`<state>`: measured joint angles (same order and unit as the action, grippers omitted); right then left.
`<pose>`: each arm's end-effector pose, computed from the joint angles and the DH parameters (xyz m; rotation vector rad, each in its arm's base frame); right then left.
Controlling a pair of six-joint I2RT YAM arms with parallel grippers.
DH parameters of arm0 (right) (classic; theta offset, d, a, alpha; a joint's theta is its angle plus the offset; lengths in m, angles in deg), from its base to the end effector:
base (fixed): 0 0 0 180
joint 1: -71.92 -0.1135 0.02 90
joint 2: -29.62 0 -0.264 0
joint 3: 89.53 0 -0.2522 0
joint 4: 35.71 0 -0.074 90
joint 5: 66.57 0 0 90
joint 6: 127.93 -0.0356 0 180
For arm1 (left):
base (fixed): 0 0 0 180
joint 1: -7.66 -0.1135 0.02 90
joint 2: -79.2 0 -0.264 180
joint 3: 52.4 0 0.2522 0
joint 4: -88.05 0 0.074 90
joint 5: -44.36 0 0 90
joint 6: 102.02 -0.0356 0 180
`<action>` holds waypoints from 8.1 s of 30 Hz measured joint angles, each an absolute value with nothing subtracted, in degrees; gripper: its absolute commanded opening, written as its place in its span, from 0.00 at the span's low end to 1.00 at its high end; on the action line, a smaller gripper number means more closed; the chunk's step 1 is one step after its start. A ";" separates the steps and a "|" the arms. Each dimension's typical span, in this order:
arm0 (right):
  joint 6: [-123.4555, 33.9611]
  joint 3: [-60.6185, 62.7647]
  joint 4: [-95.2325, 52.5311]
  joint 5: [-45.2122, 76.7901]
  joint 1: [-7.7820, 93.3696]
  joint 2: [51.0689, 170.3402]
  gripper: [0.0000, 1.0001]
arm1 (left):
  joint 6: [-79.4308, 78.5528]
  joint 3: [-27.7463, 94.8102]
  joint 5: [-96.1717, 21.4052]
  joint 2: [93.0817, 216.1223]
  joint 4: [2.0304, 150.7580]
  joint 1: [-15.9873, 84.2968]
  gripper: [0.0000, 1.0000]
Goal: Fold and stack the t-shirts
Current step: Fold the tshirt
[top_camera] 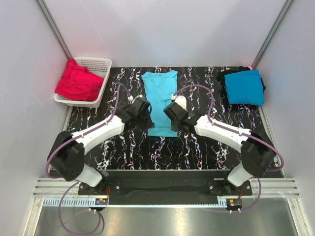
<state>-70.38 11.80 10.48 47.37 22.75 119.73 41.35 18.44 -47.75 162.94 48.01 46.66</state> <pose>0.2232 0.2363 0.2375 -0.2070 2.4453 0.0716 0.2364 -0.1897 0.2322 -0.3417 2.5821 -0.5967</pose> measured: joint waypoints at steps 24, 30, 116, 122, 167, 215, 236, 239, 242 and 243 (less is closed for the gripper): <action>-55.34 -11.80 0.14 36.60 37.44 148.62 0.27 | 31.68 51.32 -50.38 197.89 42.37 34.66 0.39; -54.01 -15.80 -0.23 36.34 39.95 149.94 0.42 | 30.83 54.11 -50.62 198.28 44.03 32.04 0.59; -63.01 19.72 -21.26 14.81 40.02 133.70 0.54 | 33.30 22.53 -28.67 184.54 62.02 31.51 0.53; -63.04 19.69 -21.65 15.68 40.00 133.94 0.50 | 33.54 22.51 -28.21 186.02 62.37 31.38 0.05; -72.94 26.05 3.44 33.39 18.25 105.00 0.00 | 38.55 3.65 -37.42 149.48 47.88 43.23 0.00; -51.65 -13.49 -1.78 35.70 39.17 151.05 0.36 | 28.19 56.50 -53.20 200.75 37.84 33.41 0.62; -51.65 -12.72 -2.24 32.05 42.77 147.09 0.32 | 26.70 41.44 -52.26 185.02 57.45 28.78 0.64; -52.24 -9.51 -2.44 31.07 42.64 143.95 0.29 | 25.67 41.02 -50.97 183.33 57.10 29.94 0.60; -52.76 -8.28 -2.46 30.13 42.40 142.33 0.18 | 25.46 41.13 -49.55 183.01 55.07 31.42 0.37; -53.05 -8.28 -2.74 29.76 42.34 142.29 0.14 | 25.39 41.39 -48.93 183.18 53.69 31.93 0.29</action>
